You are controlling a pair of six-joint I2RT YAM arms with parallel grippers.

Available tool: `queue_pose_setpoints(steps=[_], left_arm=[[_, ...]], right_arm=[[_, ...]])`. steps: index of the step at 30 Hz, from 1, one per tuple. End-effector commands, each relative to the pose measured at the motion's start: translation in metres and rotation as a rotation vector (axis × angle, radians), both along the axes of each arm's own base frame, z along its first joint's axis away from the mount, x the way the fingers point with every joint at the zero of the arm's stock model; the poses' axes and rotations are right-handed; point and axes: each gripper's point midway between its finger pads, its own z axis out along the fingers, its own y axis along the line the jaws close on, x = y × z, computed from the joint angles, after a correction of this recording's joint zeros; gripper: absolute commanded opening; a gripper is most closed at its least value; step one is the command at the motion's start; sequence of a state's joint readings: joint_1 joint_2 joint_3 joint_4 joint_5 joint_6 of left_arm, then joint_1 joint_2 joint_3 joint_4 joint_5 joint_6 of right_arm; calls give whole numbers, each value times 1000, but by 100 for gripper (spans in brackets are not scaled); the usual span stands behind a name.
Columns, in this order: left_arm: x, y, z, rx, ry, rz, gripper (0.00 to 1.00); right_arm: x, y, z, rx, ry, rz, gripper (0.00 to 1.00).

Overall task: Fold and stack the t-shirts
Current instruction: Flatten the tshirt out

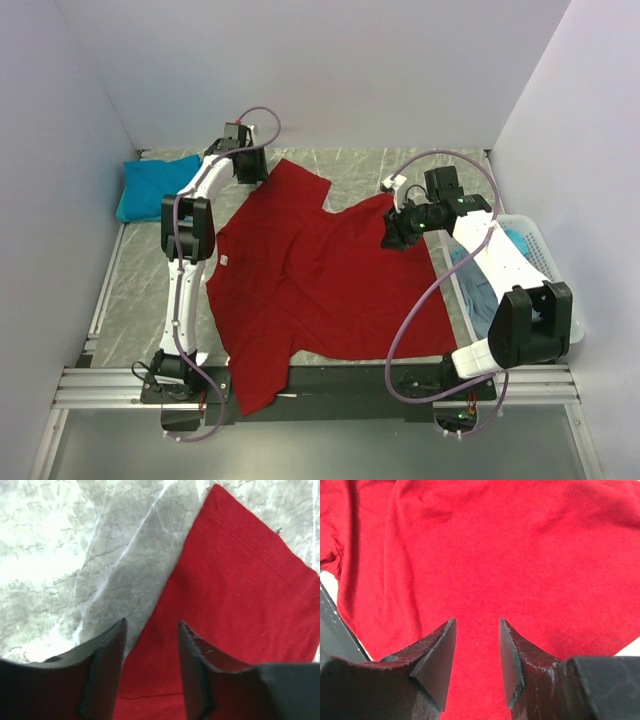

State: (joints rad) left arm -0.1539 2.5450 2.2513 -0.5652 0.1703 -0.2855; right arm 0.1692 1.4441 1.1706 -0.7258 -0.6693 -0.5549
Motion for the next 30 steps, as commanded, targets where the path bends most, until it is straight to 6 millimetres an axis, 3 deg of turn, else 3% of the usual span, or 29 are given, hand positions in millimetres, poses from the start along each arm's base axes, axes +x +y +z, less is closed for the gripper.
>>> queue_pose_setpoints(steps=[1, 6, 8, 9, 10, 13, 18, 21, 25, 27, 28, 29, 30], left_arm=[[-7, -3, -9, -4, 53, 6, 49], [-25, 4, -23, 28, 127, 19, 43], [-30, 4, -18, 27, 133, 12, 39], [-37, 4, -25, 28, 153, 5, 38], [-40, 3, -16, 23, 143, -1, 38], [-54, 8, -22, 47, 172, -7, 34], [-70, 15, -30, 92, 218, -9, 23], [-74, 26, -33, 142, 226, 30, 11], [-80, 40, -17, 182, 201, 75, 1], [-93, 44, -21, 182, 225, 85, 0], [-96, 45, -11, 177, 209, 89, 0], [-111, 47, -22, 180, 244, 92, 0], [-112, 48, -21, 174, 231, 96, 0]], right_arm=[[3, -3, 15, 4, -74, 0, 47], [3, -3, 14, 6, -67, 2, 47], [3, -4, 13, 2, -62, 0, 47], [4, -4, 11, 1, -58, -2, 47], [4, -4, 11, 0, -58, -2, 47], [4, -4, 10, -1, -54, -1, 47], [4, -4, 11, 0, -59, -4, 47], [4, -5, 9, -1, -51, -7, 47], [3, -5, 7, -4, -43, -4, 47], [3, -6, 5, -8, -39, -2, 47], [2, -6, 4, -10, -35, -2, 47], [3, -5, 5, -7, -36, 2, 47], [2, -6, 4, -7, -29, 2, 47]])
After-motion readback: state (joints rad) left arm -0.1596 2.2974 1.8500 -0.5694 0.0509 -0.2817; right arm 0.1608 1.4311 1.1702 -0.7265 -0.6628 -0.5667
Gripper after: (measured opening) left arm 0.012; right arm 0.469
